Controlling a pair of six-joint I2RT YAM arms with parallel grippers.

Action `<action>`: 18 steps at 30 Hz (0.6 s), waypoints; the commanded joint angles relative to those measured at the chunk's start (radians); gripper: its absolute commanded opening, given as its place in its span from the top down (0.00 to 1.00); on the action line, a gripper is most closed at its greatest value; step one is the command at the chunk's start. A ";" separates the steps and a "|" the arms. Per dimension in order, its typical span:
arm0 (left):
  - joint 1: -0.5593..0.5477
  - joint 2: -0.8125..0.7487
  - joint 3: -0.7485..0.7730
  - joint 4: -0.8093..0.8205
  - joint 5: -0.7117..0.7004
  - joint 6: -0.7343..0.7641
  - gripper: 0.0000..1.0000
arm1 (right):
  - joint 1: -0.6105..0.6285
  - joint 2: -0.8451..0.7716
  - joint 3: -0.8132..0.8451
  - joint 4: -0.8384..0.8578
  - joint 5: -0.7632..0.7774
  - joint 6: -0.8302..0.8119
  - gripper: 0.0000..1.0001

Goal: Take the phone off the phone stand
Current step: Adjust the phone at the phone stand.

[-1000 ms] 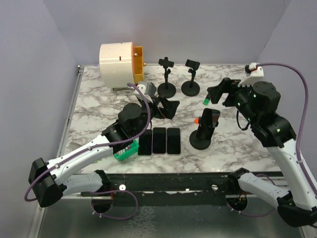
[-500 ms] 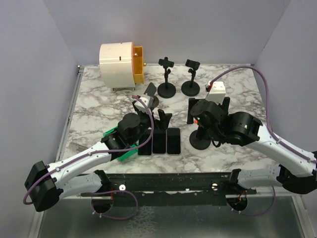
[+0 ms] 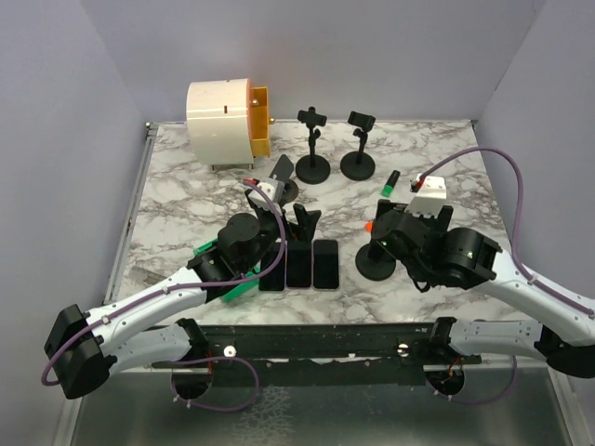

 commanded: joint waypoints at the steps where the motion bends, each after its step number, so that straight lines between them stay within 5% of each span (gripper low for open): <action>1: 0.004 0.004 -0.008 0.001 -0.014 -0.007 0.01 | -0.081 -0.006 -0.042 0.102 -0.039 -0.053 0.00; 18: 0.004 0.008 -0.008 -0.002 -0.005 -0.013 0.01 | -0.220 0.042 -0.045 0.211 -0.148 -0.148 0.00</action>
